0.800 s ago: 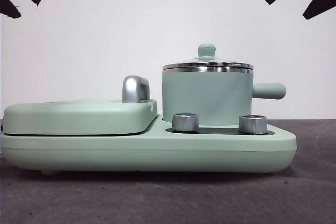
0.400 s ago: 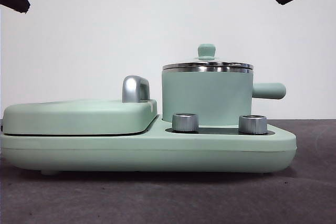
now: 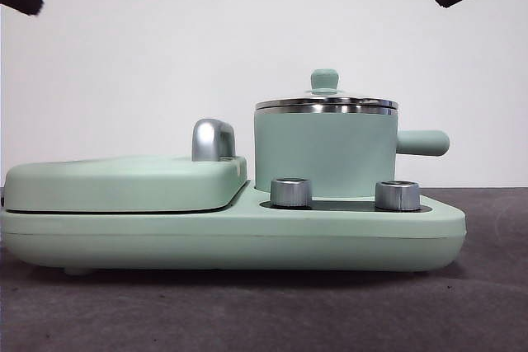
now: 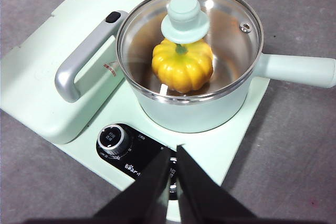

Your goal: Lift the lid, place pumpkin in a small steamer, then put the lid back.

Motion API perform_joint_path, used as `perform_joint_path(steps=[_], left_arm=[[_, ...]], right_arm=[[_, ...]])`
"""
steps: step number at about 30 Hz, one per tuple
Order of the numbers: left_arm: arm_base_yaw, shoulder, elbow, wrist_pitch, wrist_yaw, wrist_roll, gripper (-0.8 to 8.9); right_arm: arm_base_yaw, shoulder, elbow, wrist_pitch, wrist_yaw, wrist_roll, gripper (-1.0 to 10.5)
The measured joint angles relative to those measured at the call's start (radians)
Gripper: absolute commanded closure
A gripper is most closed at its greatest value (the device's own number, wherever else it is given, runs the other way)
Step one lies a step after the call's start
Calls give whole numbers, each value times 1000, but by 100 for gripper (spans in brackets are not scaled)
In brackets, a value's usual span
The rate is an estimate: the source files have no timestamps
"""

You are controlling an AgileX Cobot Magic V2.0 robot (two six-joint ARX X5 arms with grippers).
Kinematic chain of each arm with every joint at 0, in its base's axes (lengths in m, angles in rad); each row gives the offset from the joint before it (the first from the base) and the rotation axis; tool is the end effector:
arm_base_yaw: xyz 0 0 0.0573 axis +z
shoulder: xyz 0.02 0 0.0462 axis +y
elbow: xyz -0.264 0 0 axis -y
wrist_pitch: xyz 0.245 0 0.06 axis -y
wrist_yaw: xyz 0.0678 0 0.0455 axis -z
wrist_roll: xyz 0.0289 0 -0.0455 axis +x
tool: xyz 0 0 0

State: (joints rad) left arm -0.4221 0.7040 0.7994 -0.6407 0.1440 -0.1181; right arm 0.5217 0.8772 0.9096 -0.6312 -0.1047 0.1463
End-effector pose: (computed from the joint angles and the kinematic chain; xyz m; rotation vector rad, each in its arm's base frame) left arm 0.1254 -0.0609 0.3074 -0.0355 0.5787 -0.5185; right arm 0.1493 0.0893 0.3200 0.0114 0.6376 0.5618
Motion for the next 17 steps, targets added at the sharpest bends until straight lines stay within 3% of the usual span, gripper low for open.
perform_joint_path(steps=[3,8,14,17], left_arm=[[76,-63,-69,86,-24,47,807],[223,-267,-330,253,-44,81,807],[357,-544,-634,455,-44,88,807],[399,-619,-719,460,-44,75,807]], right_arm=[[0,0,0,0,0,0,931],[0,0,0,0,0,0,931],[0,0,0,0,0,0,931],[0,0,0,0,0,0,931]])
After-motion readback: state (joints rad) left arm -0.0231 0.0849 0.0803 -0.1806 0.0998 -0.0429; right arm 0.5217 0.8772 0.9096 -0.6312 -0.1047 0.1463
